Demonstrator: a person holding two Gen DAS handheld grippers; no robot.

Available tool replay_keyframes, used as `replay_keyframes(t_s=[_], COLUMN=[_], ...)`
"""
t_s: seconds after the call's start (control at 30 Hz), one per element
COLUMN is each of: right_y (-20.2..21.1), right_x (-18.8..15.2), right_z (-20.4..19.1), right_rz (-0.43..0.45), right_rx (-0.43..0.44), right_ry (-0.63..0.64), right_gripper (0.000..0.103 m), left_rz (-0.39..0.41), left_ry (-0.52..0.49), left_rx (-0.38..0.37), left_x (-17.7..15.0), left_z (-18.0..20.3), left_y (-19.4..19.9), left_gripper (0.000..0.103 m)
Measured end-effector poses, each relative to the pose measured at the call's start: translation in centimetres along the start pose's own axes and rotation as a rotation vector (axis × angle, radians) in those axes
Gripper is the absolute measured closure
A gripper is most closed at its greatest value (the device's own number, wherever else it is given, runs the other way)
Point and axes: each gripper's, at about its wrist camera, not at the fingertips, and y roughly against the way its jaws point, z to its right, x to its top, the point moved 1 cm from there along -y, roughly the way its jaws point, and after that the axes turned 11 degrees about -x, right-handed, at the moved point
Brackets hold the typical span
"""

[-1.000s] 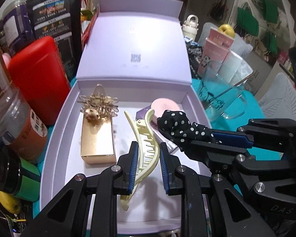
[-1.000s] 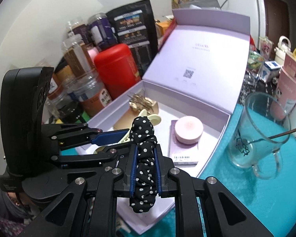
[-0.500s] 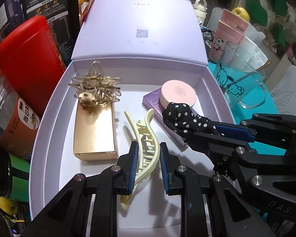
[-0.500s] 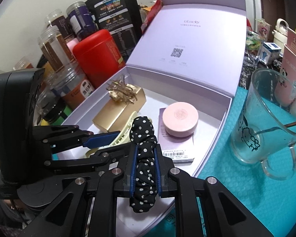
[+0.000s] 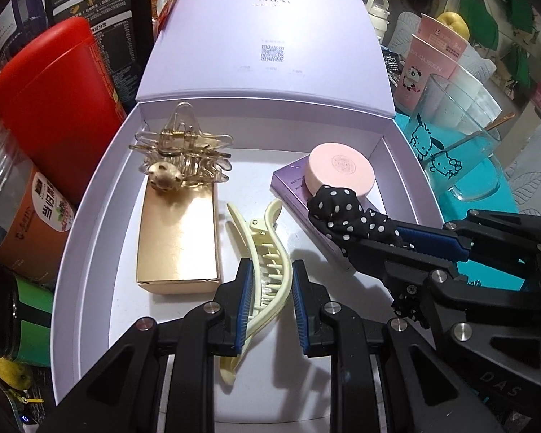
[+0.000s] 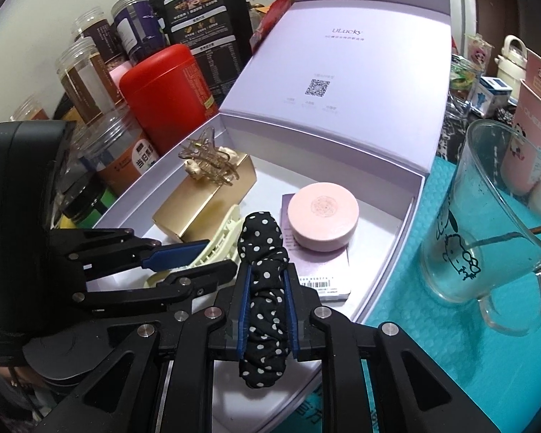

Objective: Organize rigid objects
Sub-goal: 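Open the left tool on the banana clip while the right tool releases the scrunchie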

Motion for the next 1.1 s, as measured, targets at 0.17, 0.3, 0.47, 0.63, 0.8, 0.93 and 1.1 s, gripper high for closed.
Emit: replay_keyframes(t_s=[0.17,0.3,0.47,0.63,0.8,0.93,1.1], right_y=[0.1,0.5,2.0,3.8,5.8,7.2,8.8], right_x=[-0.2,-0.3,-0.5,-0.5,-0.4,-0.2,-0.2], right_z=[0.3,0.6,1.0,1.5,1.3,0.7,0.1], right_rz=[-0.004,-0.009,0.001,0.018,0.048,0.076,0.104], right_rx=[-0.028,-0.048,-0.064,-0.065,-0.07,-0.072,-0.073], right_ry=[-0.001,-0.004,-0.018,-0.044,-0.055,-0.05,-0.045], right_gripper=[0.08,0.071,0.067,0.066,0.064,0.063,0.059], left_rz=[-0.017,-0.027,-0.016,0.023,0.063,0.097,0.122], left_ry=[0.032,0.059,0.065,0.073,0.054,0.054,0.052], left_rx=[-0.023,-0.015,-0.01,-0.022,-0.02,-0.002,0.008], left_x=[0.0,0.0,-0.3,-0.3,-0.4,-0.3,-0.3], left_z=[-0.3,-0.4,-0.2,-0.1,0.2,-0.5,0.0], left_y=[0.2,0.2,1.1,2.9,5.0,6.5,7.9], left_gripper=[0.082,0.081,0.041,0.03,0.03,0.03,0.03])
